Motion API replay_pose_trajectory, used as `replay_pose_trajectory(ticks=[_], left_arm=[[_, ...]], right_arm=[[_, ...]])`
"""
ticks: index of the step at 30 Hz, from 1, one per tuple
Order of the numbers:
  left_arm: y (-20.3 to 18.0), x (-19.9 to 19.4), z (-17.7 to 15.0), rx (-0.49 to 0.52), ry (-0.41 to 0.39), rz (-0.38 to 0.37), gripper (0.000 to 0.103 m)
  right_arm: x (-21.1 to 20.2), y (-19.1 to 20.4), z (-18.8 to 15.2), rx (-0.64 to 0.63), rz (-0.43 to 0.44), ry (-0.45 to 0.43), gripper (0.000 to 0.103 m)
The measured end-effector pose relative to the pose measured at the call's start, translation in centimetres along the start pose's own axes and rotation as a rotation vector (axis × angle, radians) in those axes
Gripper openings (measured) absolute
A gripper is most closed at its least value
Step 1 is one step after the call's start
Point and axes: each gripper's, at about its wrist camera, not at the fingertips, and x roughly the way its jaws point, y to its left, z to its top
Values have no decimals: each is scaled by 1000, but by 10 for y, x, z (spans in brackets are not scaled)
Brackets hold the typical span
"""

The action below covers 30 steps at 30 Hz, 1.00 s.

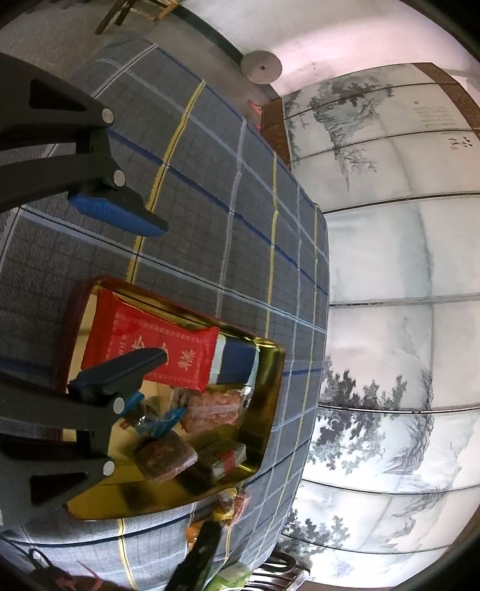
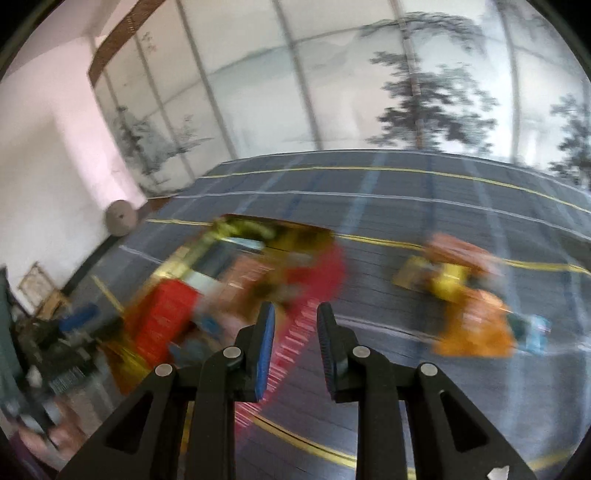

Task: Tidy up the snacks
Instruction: 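Reach the left gripper to the orange packet and grasp it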

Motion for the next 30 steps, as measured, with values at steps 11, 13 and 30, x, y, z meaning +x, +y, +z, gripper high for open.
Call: replay_pose_trajectory(ticks=[11, 13, 30], left_arm=[[-48, -25, 17, 129, 4, -83, 68], [-69, -32, 21, 178, 25, -129, 68], [-250, 61, 96, 77, 462, -590, 69]], right_arm=[[-75, -153, -52, 64, -414, 21, 29], [-83, -173, -61, 67, -467, 28, 30], [-104, -226, -88, 168, -362, -7, 42]])
